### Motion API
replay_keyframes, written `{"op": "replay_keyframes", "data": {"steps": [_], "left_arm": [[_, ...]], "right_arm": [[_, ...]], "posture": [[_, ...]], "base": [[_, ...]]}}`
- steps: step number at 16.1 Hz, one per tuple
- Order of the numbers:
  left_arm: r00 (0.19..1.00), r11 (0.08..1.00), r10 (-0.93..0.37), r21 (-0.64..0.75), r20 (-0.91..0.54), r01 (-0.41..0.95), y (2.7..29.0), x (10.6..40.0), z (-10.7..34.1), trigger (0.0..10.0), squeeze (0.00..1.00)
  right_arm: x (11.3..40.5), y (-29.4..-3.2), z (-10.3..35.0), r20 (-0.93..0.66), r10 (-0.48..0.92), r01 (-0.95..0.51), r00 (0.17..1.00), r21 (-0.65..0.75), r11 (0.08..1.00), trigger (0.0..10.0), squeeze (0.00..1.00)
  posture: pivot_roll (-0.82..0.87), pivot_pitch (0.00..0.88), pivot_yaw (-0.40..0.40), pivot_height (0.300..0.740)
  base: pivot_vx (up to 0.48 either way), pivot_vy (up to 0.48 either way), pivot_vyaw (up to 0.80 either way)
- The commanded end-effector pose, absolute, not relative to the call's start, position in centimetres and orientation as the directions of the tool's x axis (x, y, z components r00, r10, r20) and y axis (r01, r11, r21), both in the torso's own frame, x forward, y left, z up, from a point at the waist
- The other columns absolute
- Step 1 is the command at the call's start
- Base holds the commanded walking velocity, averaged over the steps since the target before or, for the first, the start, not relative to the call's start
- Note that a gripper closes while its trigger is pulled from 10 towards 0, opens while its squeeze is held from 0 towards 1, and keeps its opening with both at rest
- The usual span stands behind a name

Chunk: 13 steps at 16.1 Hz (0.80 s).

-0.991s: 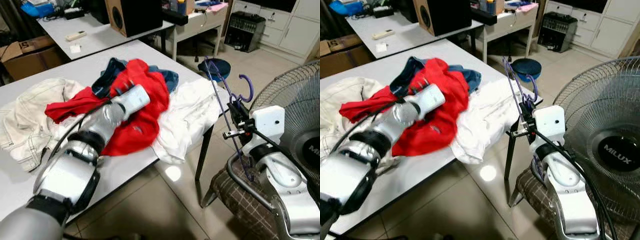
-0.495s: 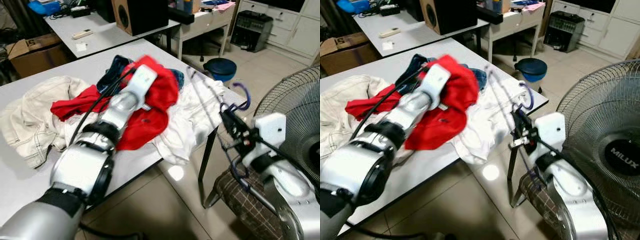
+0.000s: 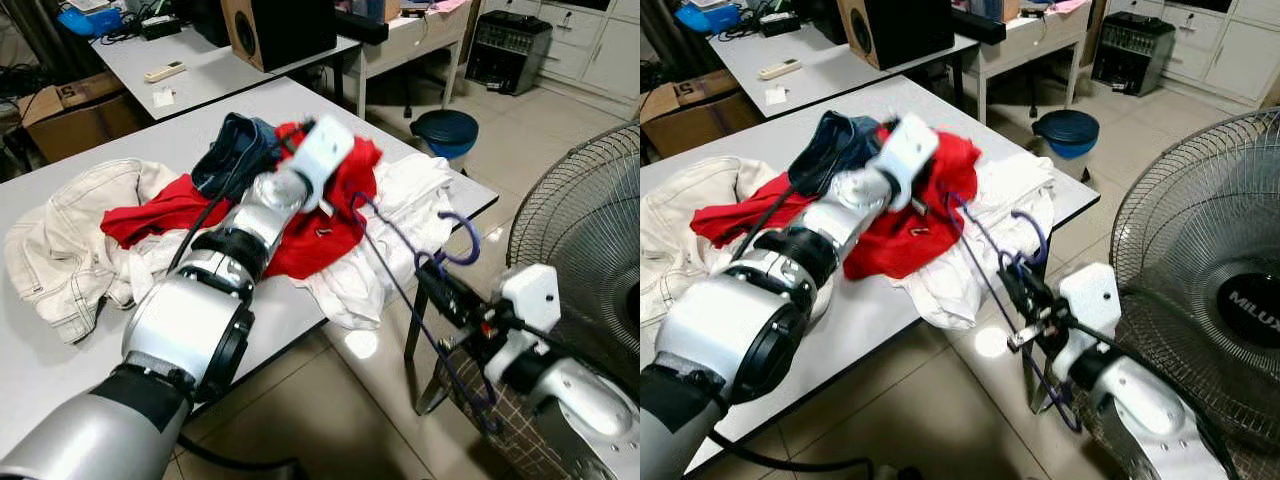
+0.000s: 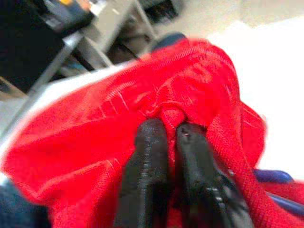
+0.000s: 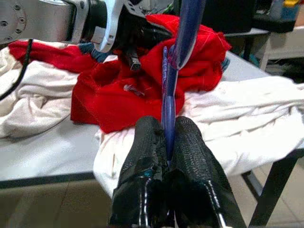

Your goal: Hang hanger

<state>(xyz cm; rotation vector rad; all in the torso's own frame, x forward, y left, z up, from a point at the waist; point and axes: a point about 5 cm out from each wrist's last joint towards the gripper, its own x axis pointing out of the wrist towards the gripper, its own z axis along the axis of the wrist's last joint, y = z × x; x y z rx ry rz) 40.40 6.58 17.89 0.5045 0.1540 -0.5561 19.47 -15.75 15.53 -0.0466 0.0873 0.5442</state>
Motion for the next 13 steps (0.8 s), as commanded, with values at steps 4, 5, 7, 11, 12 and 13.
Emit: {"op": "replay_keyframes", "data": {"steps": [4,5,7,11,12,13], "left_arm": [[0.841,0.769,-0.477,0.341,-0.257,0.541,7.7,40.6,18.2,10.0,0.0],[0.835,0.803,-0.508,0.234,-0.212,0.548,7.8,40.8,19.0,10.0,0.0],[0.821,0.822,-0.543,0.089,-0.174,0.562,8.2,40.9,19.7,10.0,0.0],[0.784,0.795,-0.601,-0.011,-0.154,0.607,8.7,41.0,20.4,10.0,1.0],[0.787,0.796,-0.605,-0.065,-0.124,0.602,8.8,41.1,21.0,10.0,1.0],[0.804,0.806,-0.59,-0.107,-0.079,0.582,9.2,41.3,21.6,10.0,1.0]], "right_arm": [[18.7,-14.6,15.5,-0.117,0.598,-0.599,0.793,0.026,0.8,10.0,0.0],[18.4,-14.5,15.5,-0.128,0.625,-0.626,0.77,0.034,0.779,10.0,0.0],[18.0,-14.5,15.4,-0.147,0.646,-0.649,0.749,0.039,0.76,10.0,0.0],[17.8,-14.7,15.5,-0.17,0.653,-0.659,0.738,0.022,0.751,10.0,0.0],[17.8,-14.8,15.6,-0.172,0.66,-0.668,0.731,0.017,0.744,10.0,0.0],[17.7,-14.9,15.8,-0.17,0.672,-0.68,0.721,0.016,0.733,10.0,0.0]], "posture": [[-0.12,0.0,0.134,0.74],[-0.12,0.0,0.129,0.74],[-0.12,0.0,0.127,0.74],[-0.12,0.0,0.124,0.74],[-0.12,0.0,0.124,0.74],[-0.12,0.0,0.125,0.74]], "base": [[0.0,0.0,0.0],[0.0,0.0,0.0],[0.0,0.0,0.0],[0.0,0.0,0.0],[0.0,0.0,0.0],[0.0,0.0,0.0]]}}
